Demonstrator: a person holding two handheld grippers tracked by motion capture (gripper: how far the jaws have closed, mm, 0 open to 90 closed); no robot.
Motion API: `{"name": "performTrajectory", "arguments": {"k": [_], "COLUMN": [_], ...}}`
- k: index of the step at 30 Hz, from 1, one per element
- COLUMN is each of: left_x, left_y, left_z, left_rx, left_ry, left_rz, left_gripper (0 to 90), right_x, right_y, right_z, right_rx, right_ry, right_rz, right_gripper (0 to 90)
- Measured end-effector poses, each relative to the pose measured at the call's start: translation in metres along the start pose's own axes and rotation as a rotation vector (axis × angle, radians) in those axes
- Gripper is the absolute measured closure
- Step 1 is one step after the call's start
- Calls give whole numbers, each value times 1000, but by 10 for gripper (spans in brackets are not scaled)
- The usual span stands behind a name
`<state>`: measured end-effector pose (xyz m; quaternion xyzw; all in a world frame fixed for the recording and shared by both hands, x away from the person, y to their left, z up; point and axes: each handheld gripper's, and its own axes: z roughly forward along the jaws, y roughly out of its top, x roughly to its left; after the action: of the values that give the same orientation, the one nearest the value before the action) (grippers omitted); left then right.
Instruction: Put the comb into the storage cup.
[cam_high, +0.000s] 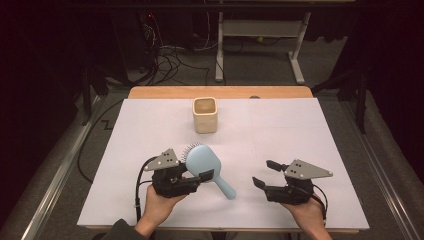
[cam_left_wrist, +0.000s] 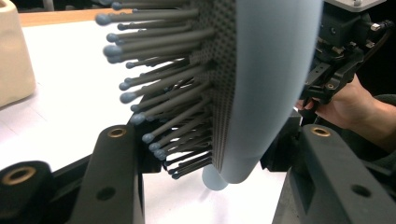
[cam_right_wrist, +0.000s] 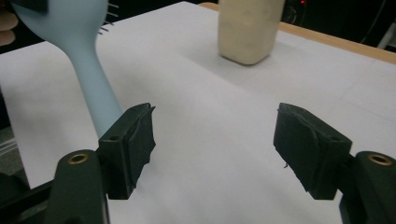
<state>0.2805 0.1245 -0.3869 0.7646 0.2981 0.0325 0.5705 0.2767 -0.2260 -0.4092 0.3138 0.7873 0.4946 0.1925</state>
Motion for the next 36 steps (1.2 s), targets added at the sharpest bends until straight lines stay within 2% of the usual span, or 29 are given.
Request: {"name": "performTrajectory", "arguments": {"k": [8,13,21,36], "left_x": [0,1,3,12], "left_y": [3,7,12,22], "left_z": [-4,-7,-11,-16], "left_rx": [-12,-10,-16,-35], "left_ry": [11,21,39,63], "left_rz": [1,10,12,-5], "left_gripper": [525,524,524,523], "right_x": [-16,-23,-34,-45], "right_y": [-17,-29,-44,-68], "right_z": [-20,-28,-35,-50], "right_rx": [-22,-34,-51,-77], "right_ry": [-47,-72,-111,-171], "right_rz": [31,26,55,116], "right_gripper": [300,314,310,304]}}
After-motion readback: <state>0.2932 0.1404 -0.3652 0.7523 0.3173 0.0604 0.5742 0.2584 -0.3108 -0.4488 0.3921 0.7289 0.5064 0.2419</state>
